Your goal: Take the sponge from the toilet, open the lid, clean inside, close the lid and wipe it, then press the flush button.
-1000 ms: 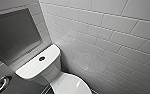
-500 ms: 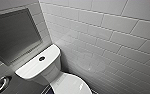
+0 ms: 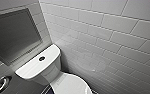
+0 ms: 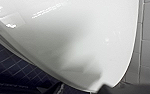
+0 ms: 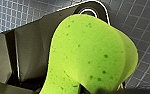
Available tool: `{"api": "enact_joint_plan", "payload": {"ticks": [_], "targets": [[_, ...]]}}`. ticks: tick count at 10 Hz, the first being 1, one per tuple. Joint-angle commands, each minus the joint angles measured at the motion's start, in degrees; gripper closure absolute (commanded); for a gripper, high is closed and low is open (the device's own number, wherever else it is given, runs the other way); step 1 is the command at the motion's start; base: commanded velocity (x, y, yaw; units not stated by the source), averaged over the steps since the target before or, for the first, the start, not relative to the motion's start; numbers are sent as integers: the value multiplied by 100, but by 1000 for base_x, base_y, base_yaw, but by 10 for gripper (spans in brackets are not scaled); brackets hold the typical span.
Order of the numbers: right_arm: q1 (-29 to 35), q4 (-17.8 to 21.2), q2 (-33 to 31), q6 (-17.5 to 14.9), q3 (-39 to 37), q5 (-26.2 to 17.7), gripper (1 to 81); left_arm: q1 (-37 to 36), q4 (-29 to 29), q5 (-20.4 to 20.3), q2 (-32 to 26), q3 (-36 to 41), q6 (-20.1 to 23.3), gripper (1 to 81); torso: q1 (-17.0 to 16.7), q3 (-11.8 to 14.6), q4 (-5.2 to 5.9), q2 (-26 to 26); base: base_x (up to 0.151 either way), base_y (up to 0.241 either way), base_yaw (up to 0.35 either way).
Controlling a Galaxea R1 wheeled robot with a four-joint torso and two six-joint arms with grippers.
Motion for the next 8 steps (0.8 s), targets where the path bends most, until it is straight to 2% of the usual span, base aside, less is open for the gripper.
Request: {"api": "enact_joint_plan", "payload": {"ticks": [1, 8], "targets": [[7, -79, -138, 13, 57, -337, 811, -703, 47, -190, -80, 523, 18, 10, 0, 0, 0, 0, 0, 0, 0], [-2, -79, -129, -13, 75, -337, 811, -764, 47, -594, -502, 1217, -176, 10, 0, 0, 0, 0, 0, 0, 0]]}}
